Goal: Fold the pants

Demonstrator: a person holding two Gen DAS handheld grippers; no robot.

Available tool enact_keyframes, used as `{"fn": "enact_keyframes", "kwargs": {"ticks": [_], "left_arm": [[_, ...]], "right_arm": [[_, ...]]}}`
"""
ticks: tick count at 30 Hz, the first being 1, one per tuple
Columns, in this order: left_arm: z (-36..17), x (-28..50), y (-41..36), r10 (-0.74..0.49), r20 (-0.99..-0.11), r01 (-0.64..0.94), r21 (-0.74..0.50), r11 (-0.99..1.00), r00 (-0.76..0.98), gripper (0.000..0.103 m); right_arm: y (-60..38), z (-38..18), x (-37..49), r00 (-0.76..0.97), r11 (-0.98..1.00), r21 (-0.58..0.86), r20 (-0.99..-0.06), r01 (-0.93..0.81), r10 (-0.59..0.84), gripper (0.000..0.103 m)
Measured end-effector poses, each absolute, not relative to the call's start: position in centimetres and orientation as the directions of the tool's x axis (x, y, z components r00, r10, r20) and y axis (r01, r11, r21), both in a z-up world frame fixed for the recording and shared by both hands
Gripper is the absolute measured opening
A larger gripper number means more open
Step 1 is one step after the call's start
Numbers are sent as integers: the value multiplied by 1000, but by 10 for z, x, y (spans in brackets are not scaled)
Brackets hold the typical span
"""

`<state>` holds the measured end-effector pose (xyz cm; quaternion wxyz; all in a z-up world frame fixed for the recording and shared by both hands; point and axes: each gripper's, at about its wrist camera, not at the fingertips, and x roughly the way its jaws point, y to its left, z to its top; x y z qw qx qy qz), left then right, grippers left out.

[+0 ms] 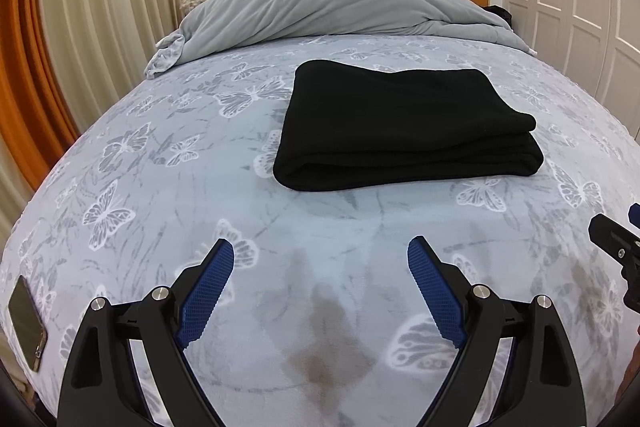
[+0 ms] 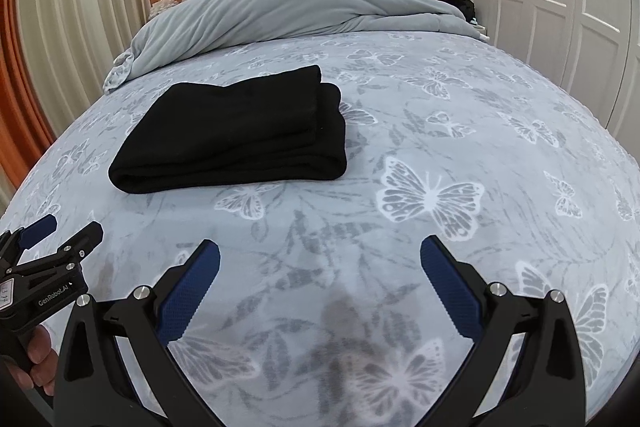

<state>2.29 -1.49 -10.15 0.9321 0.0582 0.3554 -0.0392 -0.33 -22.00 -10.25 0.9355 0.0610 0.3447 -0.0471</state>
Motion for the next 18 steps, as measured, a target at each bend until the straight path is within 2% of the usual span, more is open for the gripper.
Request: {"fn": "enact_keyframes", "kwargs": {"ticks": [8, 13, 18], "left_arm": [[-98, 16, -16, -69, -640, 138, 58, 989, 765, 87], [-101, 21, -20, -100, -686, 175, 41, 984, 721, 87], [-104, 20, -21, -84, -685, 173, 62, 983, 723, 87]], "right_arm": [[-220, -104, -2, 755, 990, 75, -654, 115, -38, 98], [-220, -104, -2, 755, 990, 75, -655, 116, -39, 98], [-219, -103, -3, 758, 991, 66, -651, 118, -47, 98]]}}
